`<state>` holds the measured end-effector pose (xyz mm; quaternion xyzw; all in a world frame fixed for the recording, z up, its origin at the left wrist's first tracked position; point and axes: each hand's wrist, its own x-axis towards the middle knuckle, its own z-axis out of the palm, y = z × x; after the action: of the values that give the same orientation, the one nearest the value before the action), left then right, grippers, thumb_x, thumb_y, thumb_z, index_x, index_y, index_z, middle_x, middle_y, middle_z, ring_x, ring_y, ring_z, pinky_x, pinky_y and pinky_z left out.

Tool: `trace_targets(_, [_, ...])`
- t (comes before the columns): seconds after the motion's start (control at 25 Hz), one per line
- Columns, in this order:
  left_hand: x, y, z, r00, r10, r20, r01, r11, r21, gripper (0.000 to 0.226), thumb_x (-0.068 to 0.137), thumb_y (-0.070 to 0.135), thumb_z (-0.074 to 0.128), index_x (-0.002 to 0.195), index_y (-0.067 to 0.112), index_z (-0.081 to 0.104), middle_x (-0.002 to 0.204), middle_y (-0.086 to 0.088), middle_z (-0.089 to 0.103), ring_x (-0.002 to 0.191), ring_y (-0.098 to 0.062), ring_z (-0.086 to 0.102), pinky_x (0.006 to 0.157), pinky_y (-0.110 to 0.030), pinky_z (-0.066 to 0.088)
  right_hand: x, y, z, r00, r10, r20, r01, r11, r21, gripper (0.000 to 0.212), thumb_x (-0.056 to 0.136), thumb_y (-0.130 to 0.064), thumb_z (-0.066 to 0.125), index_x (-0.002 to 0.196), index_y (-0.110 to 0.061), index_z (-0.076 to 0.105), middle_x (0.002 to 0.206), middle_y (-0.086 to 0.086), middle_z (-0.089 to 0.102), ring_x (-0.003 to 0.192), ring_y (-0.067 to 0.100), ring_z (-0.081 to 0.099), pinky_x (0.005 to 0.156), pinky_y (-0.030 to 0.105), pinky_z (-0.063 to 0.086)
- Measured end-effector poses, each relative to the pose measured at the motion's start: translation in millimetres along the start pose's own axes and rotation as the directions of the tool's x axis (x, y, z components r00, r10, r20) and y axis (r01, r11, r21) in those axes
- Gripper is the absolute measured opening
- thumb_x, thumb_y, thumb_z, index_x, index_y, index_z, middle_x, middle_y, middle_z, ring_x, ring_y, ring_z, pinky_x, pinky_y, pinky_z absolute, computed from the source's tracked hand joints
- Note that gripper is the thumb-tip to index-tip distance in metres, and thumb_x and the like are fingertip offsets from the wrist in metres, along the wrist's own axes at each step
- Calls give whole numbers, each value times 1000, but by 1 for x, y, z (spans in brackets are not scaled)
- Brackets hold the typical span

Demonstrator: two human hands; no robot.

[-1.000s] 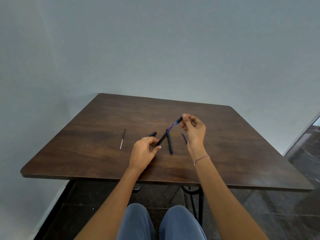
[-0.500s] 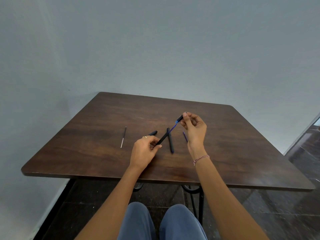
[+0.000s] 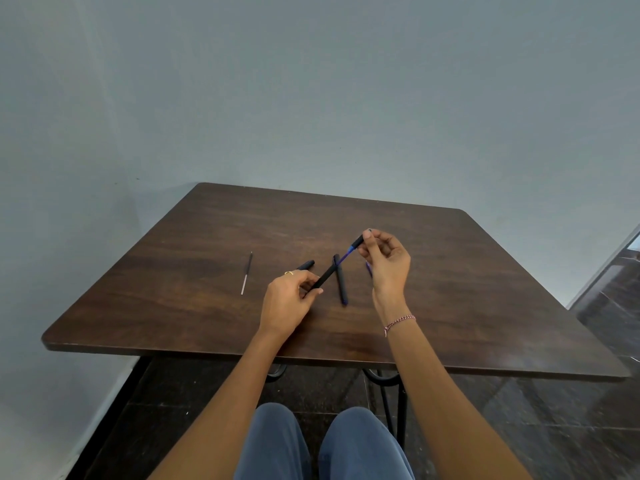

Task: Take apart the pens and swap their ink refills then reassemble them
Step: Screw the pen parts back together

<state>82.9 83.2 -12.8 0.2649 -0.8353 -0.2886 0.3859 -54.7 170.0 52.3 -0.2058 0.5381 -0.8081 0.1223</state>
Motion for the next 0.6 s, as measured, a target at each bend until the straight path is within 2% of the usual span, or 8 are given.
trace_targets(0.12, [0, -1, 1, 1000, 13, -9, -13, 1000, 6, 26, 77, 21, 76, 103, 21, 70, 96, 8, 69, 81, 2, 61, 72, -8, 48, -1, 3, -5, 1000, -4, 14, 5, 1000, -31, 8, 82, -15, 72, 89, -15, 68, 87, 6, 73, 70, 8, 69, 65, 17, 55])
trace_targets(0.28, [0, -1, 0, 999, 38, -28, -37, 999, 15, 28, 79, 17, 74, 106, 20, 71, 100, 3, 70, 84, -2, 63, 80, -16, 52, -14, 20, -10, 991, -27, 128, 42, 992, -120, 9, 82, -14, 72, 89, -18, 67, 84, 1, 73, 75, 11, 71, 69, 20, 57])
trace_targets(0.48, [-2, 4, -1, 994, 109, -25, -104, 985, 137, 25, 83, 20, 70, 108, 22, 71, 98, 7, 70, 82, -6, 63, 75, -15, 47, -16, 34, -28, 997, -2, 72, 5, 999, -48, 9, 84, -11, 69, 91, -15, 65, 83, 3, 72, 70, 10, 69, 67, 20, 57])
trace_targets(0.6, [-3, 10, 2, 984, 175, 23, -176, 961, 212, 24, 85, 21, 67, 109, 22, 71, 99, 7, 71, 85, -9, 64, 74, -22, 52, -18, 42, -41, 997, 28, 69, -27, 999, -25, 13, 84, -11, 69, 97, -14, 69, 85, 2, 72, 70, 7, 68, 67, 18, 55])
